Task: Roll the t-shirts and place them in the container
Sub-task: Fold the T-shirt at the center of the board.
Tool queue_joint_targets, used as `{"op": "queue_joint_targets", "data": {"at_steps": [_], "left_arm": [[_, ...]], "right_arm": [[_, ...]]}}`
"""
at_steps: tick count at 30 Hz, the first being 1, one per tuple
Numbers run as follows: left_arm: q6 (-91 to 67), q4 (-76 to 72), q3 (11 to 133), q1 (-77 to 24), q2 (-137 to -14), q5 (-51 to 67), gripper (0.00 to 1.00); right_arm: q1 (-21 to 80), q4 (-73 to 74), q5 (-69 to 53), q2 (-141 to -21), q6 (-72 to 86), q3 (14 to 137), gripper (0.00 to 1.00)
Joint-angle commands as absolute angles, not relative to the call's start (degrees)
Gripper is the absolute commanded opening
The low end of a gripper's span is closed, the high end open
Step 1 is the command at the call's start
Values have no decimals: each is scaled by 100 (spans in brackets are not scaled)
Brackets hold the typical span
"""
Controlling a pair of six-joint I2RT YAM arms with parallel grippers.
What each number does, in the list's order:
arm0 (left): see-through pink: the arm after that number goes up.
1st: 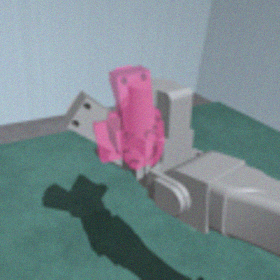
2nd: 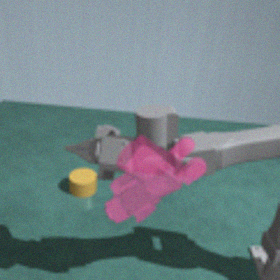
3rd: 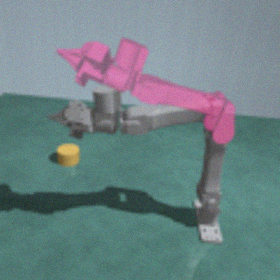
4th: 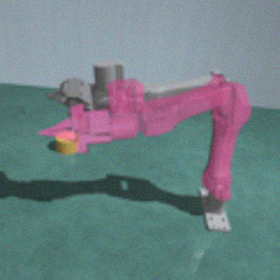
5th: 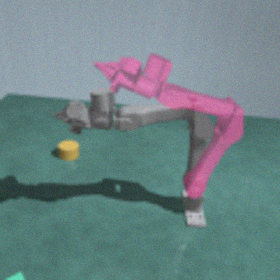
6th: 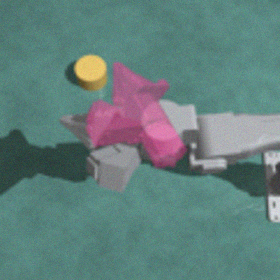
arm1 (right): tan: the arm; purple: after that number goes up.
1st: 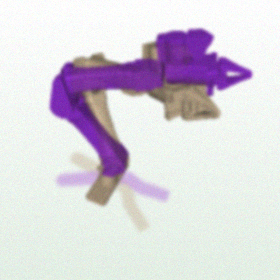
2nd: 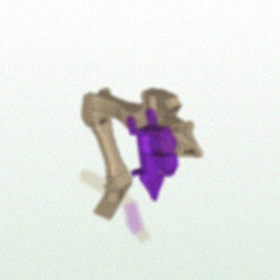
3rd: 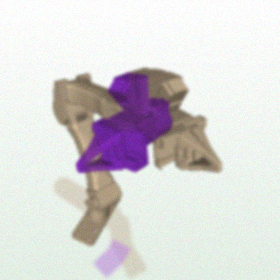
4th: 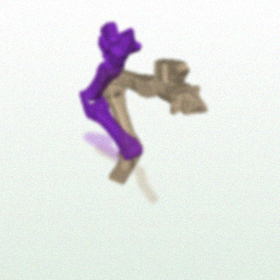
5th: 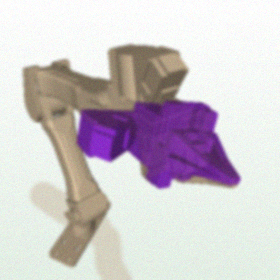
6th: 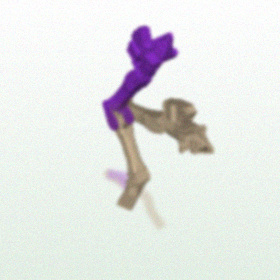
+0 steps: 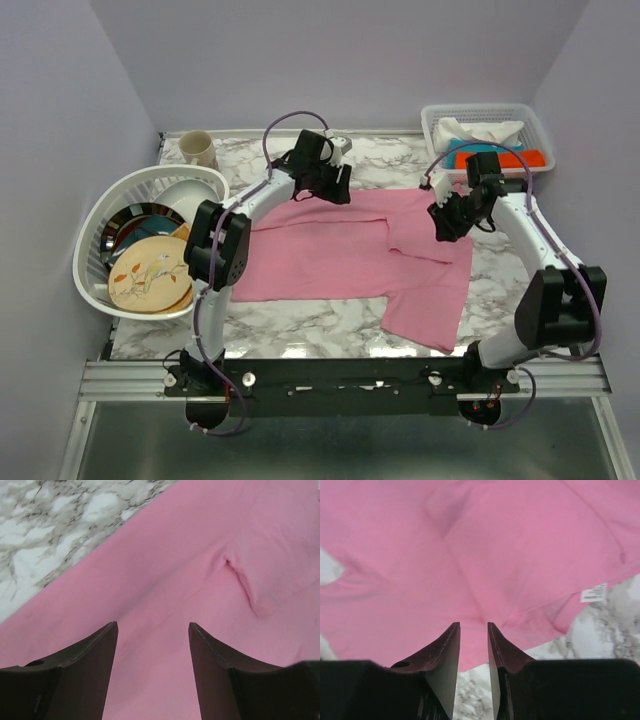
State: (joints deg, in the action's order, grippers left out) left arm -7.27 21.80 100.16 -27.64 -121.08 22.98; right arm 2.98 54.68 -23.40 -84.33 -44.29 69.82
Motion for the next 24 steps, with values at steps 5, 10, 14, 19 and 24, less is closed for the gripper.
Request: {"op": "queue_joint_targets", "data": {"at_steps": [5,10,14,19,24], "left_arm": [[-1424,1846,8747,-2400,-11516,1266,65],[-1222,1977,7937,-2329,-10856,1239,65],[-1020,2214,7410,-2312,-10285,1248,65],[-1028,2496,6470,-2303,-9880,1178,64],[-1239,2532,5601,-2294,-9370,1081,64]], "right_arm": [[272,3990,-1037,-10377,-3981,8330,35],[272,3920,-722,-11100,-4130,9244,35],[272,4025,-361,-11671,-4280,9746,32],[307,3999,-168,-12154,-4702,9931,28],[395,3789,-35,-12375,-5263,9888,23]]}}
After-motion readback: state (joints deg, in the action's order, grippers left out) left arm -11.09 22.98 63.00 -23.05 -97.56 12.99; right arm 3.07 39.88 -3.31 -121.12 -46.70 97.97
